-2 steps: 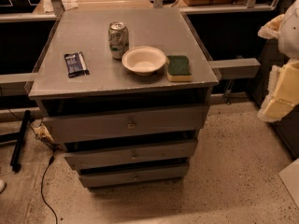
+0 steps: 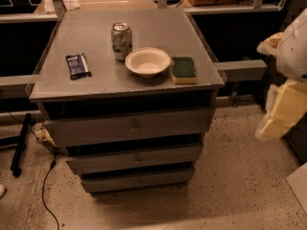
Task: Open middle drawer
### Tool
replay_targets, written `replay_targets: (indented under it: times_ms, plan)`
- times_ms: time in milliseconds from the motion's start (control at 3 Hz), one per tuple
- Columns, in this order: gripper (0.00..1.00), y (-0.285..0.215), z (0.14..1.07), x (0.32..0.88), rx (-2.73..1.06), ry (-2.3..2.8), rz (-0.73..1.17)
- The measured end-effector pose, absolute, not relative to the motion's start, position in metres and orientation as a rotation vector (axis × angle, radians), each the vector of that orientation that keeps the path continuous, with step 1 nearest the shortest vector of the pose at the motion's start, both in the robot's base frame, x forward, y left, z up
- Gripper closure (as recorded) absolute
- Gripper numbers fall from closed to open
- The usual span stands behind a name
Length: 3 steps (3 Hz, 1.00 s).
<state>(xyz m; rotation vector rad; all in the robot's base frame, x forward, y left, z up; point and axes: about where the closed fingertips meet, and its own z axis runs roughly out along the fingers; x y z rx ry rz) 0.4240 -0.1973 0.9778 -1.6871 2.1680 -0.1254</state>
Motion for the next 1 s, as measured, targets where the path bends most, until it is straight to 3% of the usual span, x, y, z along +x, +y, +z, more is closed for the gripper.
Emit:
replay_targets:
  times_ms: [667,1000]
  plan:
    - [0.00,-0.139,0.887,0.394,-1.791,2.109,0.080]
    - [0.00,-0.138,0.880,0.391,-1.799,2.115,0.092]
